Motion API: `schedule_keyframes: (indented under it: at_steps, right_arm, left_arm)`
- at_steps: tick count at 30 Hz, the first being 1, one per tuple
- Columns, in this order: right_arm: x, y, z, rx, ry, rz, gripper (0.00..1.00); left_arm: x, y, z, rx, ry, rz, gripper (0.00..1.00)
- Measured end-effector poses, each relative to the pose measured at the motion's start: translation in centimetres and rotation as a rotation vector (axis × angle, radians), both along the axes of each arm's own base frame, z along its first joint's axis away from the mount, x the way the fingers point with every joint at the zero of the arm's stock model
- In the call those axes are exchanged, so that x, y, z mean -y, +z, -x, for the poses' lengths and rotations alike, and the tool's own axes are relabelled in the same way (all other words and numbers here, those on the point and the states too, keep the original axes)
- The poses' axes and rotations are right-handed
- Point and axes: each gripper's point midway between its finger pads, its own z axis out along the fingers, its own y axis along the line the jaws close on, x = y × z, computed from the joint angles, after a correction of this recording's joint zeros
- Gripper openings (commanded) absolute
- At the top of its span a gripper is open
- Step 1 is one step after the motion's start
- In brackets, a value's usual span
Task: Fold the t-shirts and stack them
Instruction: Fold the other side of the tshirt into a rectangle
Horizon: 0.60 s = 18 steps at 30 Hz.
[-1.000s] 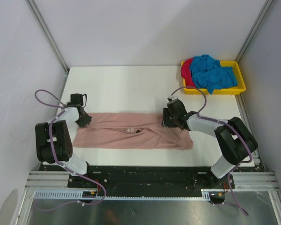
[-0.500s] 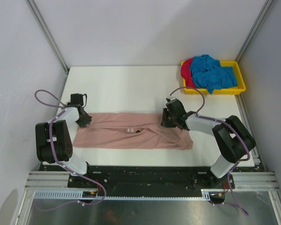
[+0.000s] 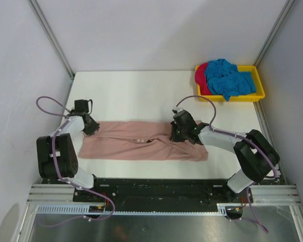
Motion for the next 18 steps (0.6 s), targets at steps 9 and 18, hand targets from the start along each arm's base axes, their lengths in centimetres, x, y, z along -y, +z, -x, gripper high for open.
schedule_keyframes:
  at_steps: [9, 18]
  right_arm:
    - [-2.4, 1.8, 3.4, 0.008, 0.065, -0.021, 0.0]
    - [-2.9, 0.8, 6.5, -0.035, 0.097, 0.002, 0.32]
  left_arm:
    - [2.1, 1.8, -0.5, 0.061, -0.095, 0.04, 0.33]
    - [8.4, 2.6, -0.3, 0.087, -0.33, 0.112, 0.42]
